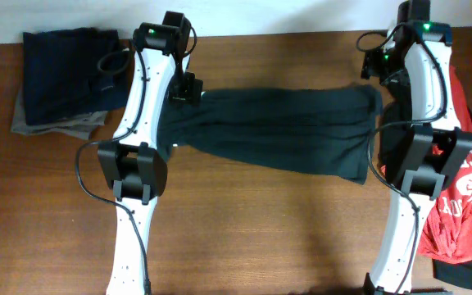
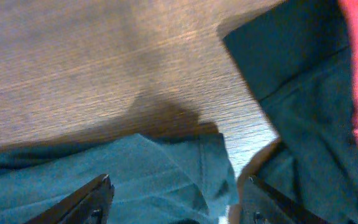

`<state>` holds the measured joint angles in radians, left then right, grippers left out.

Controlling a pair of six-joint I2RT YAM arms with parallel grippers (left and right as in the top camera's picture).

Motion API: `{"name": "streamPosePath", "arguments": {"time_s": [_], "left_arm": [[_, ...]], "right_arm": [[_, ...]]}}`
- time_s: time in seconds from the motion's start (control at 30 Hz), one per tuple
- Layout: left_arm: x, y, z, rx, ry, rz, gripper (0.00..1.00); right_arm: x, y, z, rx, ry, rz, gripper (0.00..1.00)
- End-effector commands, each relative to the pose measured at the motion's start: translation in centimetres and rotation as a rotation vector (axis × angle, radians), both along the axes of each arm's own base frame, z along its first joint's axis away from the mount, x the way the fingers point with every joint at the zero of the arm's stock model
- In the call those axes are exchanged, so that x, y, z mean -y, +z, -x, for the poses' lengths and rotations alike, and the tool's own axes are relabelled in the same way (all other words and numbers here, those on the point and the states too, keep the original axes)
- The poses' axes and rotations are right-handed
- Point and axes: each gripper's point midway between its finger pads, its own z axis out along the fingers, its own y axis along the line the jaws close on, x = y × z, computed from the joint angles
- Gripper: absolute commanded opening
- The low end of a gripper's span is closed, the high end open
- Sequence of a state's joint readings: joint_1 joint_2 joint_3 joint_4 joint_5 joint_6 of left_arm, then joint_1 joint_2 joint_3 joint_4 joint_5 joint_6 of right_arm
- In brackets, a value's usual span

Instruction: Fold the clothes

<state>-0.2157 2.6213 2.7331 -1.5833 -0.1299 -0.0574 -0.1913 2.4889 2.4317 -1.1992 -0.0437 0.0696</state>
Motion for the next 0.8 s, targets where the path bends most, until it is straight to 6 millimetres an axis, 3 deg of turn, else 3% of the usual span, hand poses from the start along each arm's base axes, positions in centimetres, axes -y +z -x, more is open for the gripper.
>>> {"name": "streamPosePath", "arguments": {"time_s": [0.0,0.5,0.6,0.77], "left_arm": [[0.1,0.3,-0.1,0.011,0.003,0.014,0.99],[0.1,0.3,0.0,0.007,0.003,0.013,0.99],[0.1,0.3,0.0,0.006,0.003,0.013,0.99],[0.1,0.3,-0.1,0.007,0.004,0.013,0.99]], "right_arm": [[-0.1,-2.9,0.4,-0.054,0.005,-0.026,0.67],[0.8,-5.9,0.4,-0.069,-0.006,0.017,0.63],[0.8,-6.1,0.6,-0.075,-0.006,0.016,0.48],[0.8,-5.9,0.7,-0.078,-0.007,0.016,0.12]]}}
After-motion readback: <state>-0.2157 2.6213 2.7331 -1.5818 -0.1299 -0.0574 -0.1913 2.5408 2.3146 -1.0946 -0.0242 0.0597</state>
